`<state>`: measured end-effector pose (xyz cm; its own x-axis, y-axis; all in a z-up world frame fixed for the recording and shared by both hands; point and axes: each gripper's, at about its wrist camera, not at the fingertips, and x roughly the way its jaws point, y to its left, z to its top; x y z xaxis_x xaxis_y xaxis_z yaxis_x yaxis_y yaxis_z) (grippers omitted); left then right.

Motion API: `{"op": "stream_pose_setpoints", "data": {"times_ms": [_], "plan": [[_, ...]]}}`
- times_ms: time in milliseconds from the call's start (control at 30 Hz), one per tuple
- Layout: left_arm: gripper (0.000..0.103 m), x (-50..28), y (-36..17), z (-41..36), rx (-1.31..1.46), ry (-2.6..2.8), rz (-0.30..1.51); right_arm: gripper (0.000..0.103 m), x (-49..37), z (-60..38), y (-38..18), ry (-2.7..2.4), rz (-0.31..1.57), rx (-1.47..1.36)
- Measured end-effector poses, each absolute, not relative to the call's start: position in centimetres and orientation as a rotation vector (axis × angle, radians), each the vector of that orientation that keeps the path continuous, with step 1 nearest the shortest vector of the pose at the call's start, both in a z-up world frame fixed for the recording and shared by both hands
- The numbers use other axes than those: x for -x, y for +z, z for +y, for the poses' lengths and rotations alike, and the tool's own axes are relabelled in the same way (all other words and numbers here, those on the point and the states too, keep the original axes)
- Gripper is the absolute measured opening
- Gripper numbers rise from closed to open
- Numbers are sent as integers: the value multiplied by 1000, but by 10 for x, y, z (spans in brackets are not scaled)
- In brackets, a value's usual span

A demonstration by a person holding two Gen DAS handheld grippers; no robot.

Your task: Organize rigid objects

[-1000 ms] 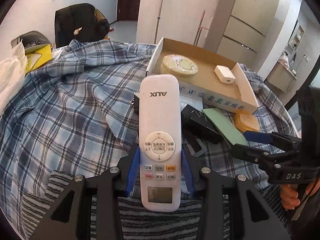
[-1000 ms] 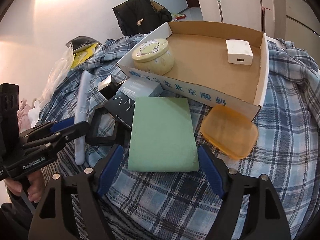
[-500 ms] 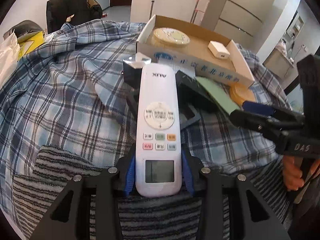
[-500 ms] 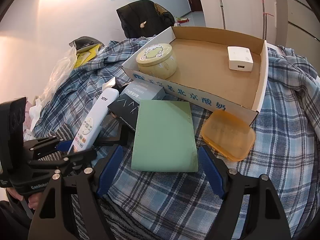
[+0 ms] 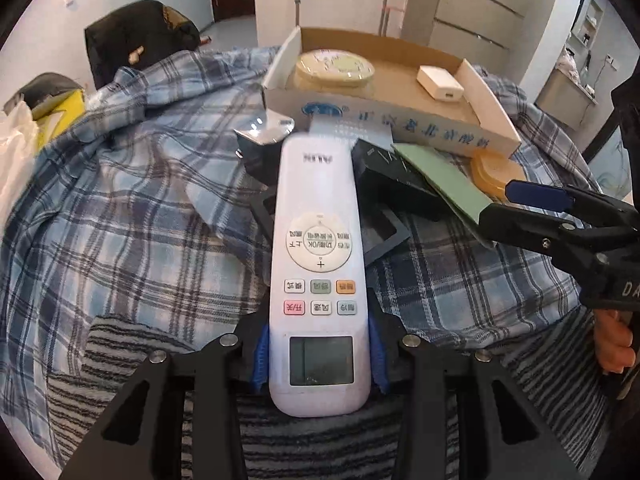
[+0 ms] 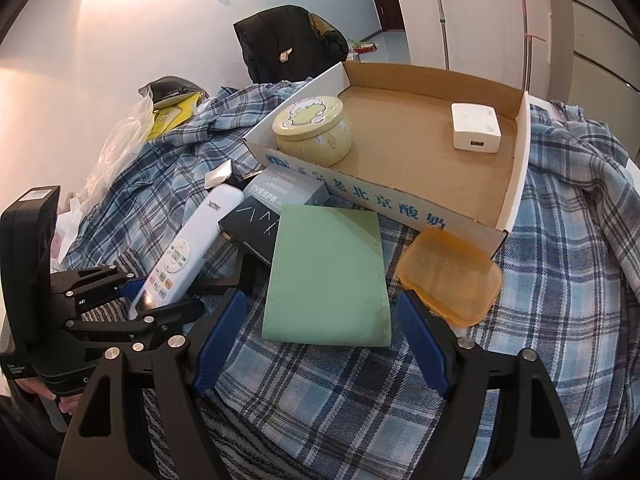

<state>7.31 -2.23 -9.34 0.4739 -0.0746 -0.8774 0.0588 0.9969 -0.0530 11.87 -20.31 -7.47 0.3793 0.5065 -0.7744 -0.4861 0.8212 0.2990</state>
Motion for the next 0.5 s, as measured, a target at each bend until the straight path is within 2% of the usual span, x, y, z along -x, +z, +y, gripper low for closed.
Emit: {"op": "stream_pose_setpoints", "data": {"times_ms": [500], "plan": [[43, -72, -93, -23, -62, -61, 1090, 77, -125, -200, -88, 661, 1064, -53]]}}
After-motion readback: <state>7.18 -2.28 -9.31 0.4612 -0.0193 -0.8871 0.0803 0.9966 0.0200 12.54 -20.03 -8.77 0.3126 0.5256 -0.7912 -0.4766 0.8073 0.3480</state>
